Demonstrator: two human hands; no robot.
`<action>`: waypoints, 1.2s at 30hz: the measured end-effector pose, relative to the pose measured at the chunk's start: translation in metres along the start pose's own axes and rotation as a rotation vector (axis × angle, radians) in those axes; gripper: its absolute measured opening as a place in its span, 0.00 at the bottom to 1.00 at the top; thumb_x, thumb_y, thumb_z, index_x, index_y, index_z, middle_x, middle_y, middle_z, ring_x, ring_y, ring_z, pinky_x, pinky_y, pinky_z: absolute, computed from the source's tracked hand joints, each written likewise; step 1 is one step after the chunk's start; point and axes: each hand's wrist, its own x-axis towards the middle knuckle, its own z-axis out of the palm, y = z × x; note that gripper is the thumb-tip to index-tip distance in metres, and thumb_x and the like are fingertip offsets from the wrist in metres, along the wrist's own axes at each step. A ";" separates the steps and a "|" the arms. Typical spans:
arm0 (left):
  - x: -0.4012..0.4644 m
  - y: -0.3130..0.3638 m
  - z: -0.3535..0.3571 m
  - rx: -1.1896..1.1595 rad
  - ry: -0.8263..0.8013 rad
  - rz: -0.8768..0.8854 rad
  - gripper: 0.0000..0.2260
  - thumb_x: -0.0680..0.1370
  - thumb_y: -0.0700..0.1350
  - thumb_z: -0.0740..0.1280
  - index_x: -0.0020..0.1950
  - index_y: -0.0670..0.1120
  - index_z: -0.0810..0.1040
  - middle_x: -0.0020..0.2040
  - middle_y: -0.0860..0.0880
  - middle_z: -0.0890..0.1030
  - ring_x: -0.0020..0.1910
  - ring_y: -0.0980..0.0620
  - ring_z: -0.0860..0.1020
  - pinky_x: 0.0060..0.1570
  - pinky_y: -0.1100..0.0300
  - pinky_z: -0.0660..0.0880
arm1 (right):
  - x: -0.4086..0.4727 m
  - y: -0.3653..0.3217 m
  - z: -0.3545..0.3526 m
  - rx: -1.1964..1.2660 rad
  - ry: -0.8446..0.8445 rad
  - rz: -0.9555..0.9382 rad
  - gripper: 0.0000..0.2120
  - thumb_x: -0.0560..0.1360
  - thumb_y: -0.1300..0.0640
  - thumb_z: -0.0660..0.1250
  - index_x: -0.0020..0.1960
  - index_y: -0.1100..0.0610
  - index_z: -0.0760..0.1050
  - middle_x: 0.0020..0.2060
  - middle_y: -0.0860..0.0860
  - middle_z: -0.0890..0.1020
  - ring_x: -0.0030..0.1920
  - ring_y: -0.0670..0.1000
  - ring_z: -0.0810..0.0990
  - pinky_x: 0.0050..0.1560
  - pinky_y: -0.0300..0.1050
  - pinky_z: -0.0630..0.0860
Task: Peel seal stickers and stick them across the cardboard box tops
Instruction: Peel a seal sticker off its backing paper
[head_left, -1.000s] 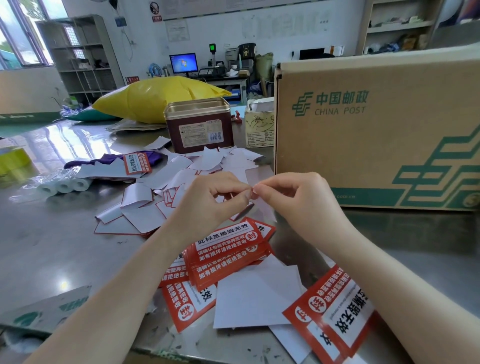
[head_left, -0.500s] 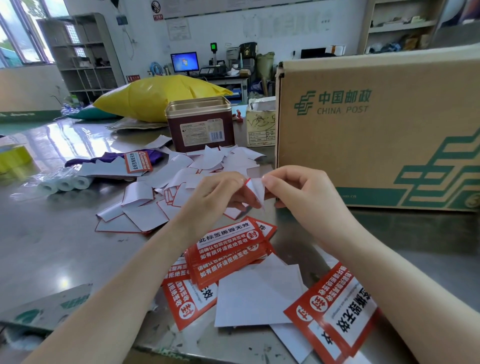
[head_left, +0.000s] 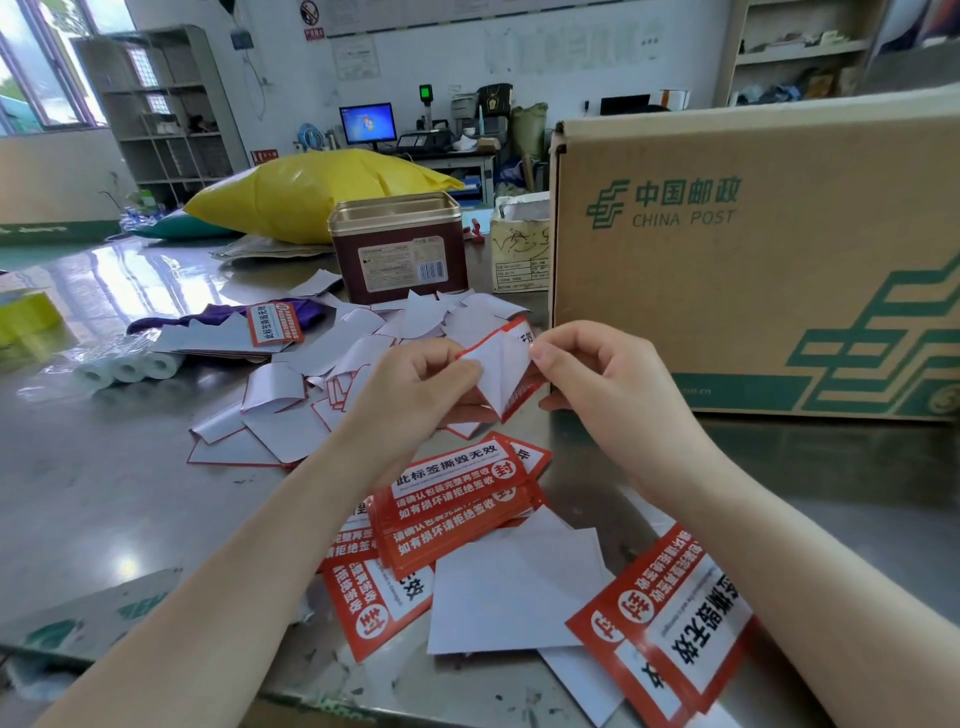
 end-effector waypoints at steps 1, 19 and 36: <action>0.000 0.001 -0.001 -0.043 0.007 -0.039 0.09 0.78 0.38 0.61 0.48 0.33 0.77 0.44 0.41 0.83 0.37 0.52 0.83 0.38 0.62 0.81 | 0.000 0.000 0.000 -0.016 -0.003 -0.005 0.06 0.78 0.53 0.60 0.47 0.51 0.76 0.42 0.46 0.81 0.44 0.45 0.81 0.45 0.37 0.80; 0.002 0.000 -0.011 -0.001 -0.038 -0.131 0.06 0.76 0.35 0.65 0.45 0.45 0.75 0.45 0.43 0.82 0.36 0.50 0.82 0.33 0.64 0.76 | 0.000 -0.008 -0.004 0.106 -0.091 0.015 0.08 0.77 0.54 0.61 0.43 0.52 0.77 0.48 0.39 0.81 0.42 0.42 0.82 0.38 0.38 0.81; 0.012 -0.013 -0.013 0.503 0.314 0.091 0.12 0.76 0.36 0.63 0.43 0.50 0.81 0.47 0.51 0.79 0.45 0.54 0.78 0.43 0.62 0.75 | 0.001 -0.004 -0.004 0.057 -0.041 0.018 0.12 0.77 0.57 0.62 0.59 0.49 0.77 0.53 0.43 0.81 0.49 0.35 0.77 0.42 0.24 0.74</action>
